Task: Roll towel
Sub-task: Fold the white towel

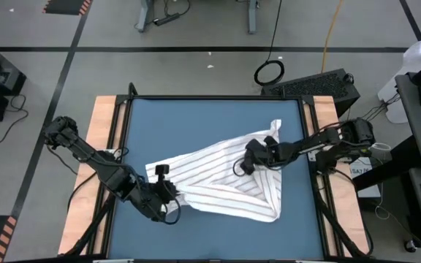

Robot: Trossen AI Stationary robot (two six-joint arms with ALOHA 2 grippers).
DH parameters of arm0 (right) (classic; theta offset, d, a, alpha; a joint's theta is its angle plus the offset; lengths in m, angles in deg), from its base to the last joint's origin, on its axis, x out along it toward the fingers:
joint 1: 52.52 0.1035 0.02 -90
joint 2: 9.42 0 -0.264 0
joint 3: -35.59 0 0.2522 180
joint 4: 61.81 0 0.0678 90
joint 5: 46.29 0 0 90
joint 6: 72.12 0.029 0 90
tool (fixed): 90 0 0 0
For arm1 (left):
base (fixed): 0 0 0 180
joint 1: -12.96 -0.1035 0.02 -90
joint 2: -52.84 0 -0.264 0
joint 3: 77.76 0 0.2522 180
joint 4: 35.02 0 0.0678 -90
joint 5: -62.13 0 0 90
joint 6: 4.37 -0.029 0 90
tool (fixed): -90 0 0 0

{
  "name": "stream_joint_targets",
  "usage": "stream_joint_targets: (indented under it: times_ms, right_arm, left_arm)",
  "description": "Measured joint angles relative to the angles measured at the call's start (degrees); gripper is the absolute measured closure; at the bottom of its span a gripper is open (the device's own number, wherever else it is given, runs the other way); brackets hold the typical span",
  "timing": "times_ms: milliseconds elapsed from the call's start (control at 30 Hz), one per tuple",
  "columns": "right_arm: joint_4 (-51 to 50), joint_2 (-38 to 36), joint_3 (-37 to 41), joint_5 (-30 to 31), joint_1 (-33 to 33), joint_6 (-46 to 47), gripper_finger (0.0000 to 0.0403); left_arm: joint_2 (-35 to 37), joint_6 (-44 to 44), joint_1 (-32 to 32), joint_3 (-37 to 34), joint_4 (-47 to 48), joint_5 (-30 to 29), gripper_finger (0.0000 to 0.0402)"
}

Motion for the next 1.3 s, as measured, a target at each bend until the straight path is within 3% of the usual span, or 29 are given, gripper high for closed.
stream_joint_targets:
  times_ms: [233, 667, 967, 1300]
  right_arm:
    - [-0.22, -3.02, -0.71, -6.03, 0.74, 0.95, 0.0329]
    - [-15.84, -8.28, -2.27, -6.46, 14.95, 12.94, 0.0218]
    - [-25.28, -10.54, -4.42, -2.99, 26.17, 24.5, 0.021]
    - [-37.97, -10.59, -4.02, -0.14, 30.55, 34.89, 0.0204]
  left_arm:
    - [0.0, 5.71, 2.87, 0.0, -0.19, 1.83, 0.0391]
    - [-3.29, 6.14, 4.67, 0.0, -0.59, -0.03, 0.0391]
    - [-10.59, 1.72, 4.63, 0.0, -3.32, 0.32, 0.0391]
    - [-12.83, 1.9, 4.64, 0.0, -6.58, 0.41, 0.0391]
